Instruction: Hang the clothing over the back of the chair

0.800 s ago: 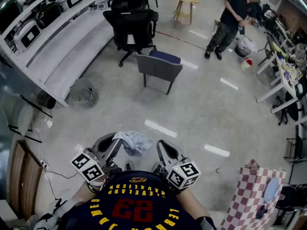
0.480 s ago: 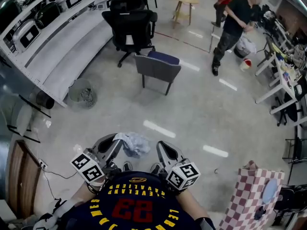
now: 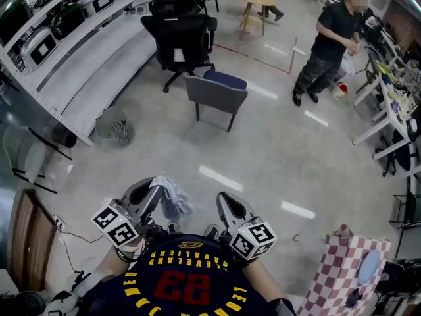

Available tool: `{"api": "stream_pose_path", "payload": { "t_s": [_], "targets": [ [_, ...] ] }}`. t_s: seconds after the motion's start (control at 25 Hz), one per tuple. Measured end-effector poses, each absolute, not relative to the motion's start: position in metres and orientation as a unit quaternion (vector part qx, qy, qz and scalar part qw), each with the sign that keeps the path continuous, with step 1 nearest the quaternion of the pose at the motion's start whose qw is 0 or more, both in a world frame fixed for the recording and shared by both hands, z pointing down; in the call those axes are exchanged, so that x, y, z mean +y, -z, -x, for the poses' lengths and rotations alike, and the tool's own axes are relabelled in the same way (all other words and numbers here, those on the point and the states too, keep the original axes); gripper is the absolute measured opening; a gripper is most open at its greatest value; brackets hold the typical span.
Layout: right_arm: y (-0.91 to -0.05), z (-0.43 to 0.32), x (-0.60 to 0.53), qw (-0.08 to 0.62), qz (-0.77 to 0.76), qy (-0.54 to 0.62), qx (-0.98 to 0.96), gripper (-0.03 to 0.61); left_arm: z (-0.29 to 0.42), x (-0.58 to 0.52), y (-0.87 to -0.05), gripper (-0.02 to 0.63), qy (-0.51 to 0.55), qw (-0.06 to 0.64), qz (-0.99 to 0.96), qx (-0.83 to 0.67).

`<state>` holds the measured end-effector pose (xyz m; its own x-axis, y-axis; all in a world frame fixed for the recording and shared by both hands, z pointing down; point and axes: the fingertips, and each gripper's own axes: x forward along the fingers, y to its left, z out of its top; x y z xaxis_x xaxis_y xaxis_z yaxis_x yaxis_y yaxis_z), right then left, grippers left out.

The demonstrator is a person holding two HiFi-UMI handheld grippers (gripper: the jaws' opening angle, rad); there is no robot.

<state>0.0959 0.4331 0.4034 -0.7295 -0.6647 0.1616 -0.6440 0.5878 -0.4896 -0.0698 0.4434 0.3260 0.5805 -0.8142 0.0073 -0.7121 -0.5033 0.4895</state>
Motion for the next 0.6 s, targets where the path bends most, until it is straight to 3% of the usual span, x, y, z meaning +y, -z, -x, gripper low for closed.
{"api": "stream_pose_path", "payload": {
  "t_s": [0.6],
  "targets": [
    [-0.423,-0.144,0.394,-0.009,0.381,0.272,0.883,0.020,0.044,0.396,-0.331,0.032,0.110,0.232,-0.846,-0.467]
  ]
}}
